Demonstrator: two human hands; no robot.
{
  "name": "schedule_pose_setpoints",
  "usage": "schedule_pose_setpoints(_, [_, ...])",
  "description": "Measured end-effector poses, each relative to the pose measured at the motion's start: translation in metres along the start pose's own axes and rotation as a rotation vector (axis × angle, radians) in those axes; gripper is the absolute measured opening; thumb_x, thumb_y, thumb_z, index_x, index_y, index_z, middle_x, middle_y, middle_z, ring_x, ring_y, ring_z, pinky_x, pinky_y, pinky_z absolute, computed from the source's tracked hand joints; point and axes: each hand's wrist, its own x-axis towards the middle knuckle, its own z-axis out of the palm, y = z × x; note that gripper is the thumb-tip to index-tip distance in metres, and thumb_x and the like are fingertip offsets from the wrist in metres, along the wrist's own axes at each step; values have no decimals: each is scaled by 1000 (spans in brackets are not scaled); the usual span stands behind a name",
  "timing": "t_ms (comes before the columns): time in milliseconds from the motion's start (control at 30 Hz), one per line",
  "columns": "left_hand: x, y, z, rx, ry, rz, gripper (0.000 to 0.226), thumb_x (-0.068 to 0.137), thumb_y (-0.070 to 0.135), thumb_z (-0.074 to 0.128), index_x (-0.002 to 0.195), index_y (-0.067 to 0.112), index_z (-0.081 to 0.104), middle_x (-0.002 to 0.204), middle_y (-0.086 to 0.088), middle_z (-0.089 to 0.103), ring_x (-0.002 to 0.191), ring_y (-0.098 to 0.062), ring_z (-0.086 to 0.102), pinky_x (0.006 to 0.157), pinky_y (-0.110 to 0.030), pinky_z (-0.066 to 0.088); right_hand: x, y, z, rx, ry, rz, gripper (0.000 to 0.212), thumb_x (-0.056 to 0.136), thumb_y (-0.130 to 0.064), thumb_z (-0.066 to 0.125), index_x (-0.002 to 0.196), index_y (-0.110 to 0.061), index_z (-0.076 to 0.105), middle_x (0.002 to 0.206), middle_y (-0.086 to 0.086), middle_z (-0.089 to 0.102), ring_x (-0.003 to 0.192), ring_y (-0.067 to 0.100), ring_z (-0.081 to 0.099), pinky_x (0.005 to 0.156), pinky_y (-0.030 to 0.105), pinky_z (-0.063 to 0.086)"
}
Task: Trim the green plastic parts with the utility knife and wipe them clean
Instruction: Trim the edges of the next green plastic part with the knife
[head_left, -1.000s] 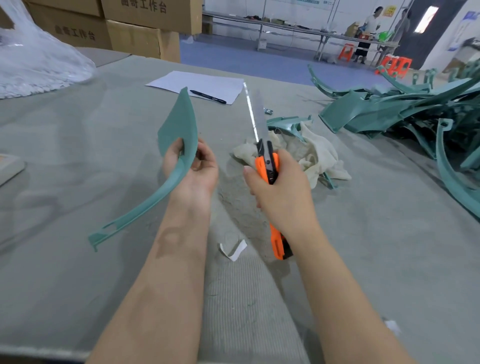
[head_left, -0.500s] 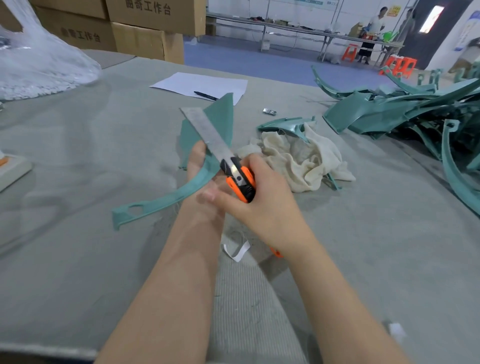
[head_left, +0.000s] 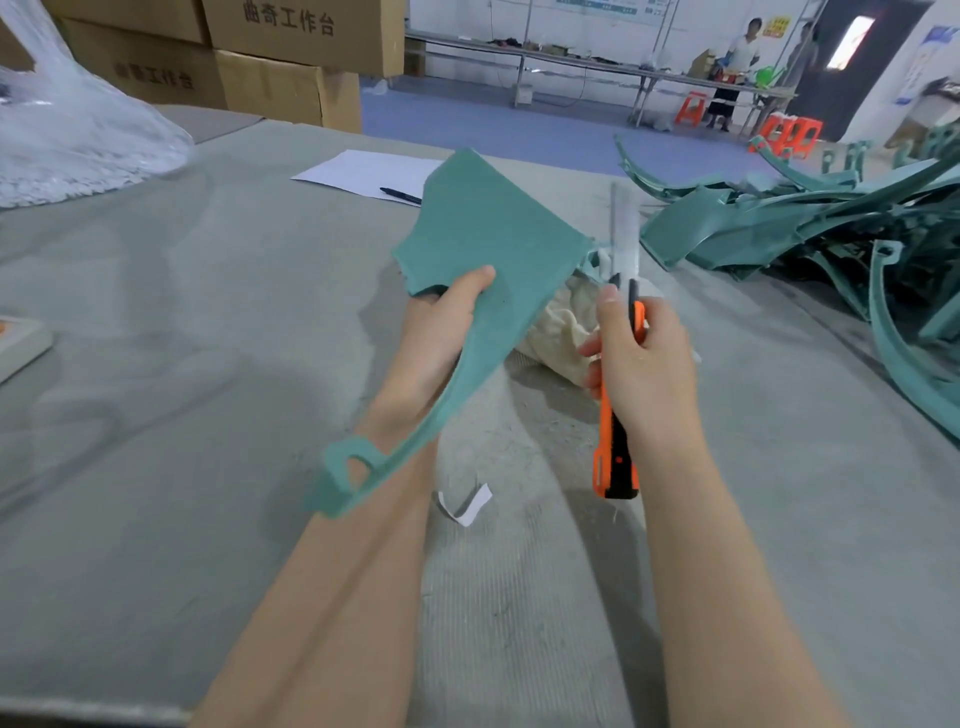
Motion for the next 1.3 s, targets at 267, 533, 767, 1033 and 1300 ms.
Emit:
schedule_pose_setpoints(267, [-3,-1,2,135,-91,14,9,91,14,60,89,20,65,84,7,71,76,-9,67,67,-22,52,2,-2,-3,174,105,-9,29,86,-36,69,93,-18,48,84,11,53,71,26,53,61,35,51])
schedule_pose_setpoints(533, [-14,1,12,85,-189,80,15,99,26,52,90,26,64,77,18,73,74,1,70,58,-13,51,-8,10,18,-165,-29,-215,111,69,-45,82,152,-23,12,143,0,25,114,-12,22,87,-1,20])
schedule_pose_setpoints(767, [-16,4,12,302,-220,68,18,97,31,52,107,25,65,111,9,70,103,-7,66,90,-27,50,20,18,-14,-22,265,33,58,82,-37,73,130,-17,45,114,2,58,104,22,56,102,38,43])
schedule_pose_setpoints(1033, [-10,7,-2,98,-299,-177,17,93,28,55,85,21,69,76,4,72,64,-11,67,67,-24,52,21,11,-20,535,114,251,10,92,-22,63,86,-16,58,64,-9,68,51,9,58,49,22,47])
schedule_pose_setpoints(1300, [3,4,-10,-230,-343,-286,60,88,67,40,94,15,70,90,-7,71,80,-22,71,67,-34,58,16,6,-16,552,47,304,7,91,-14,63,97,-14,60,78,-2,63,58,8,59,50,22,47])
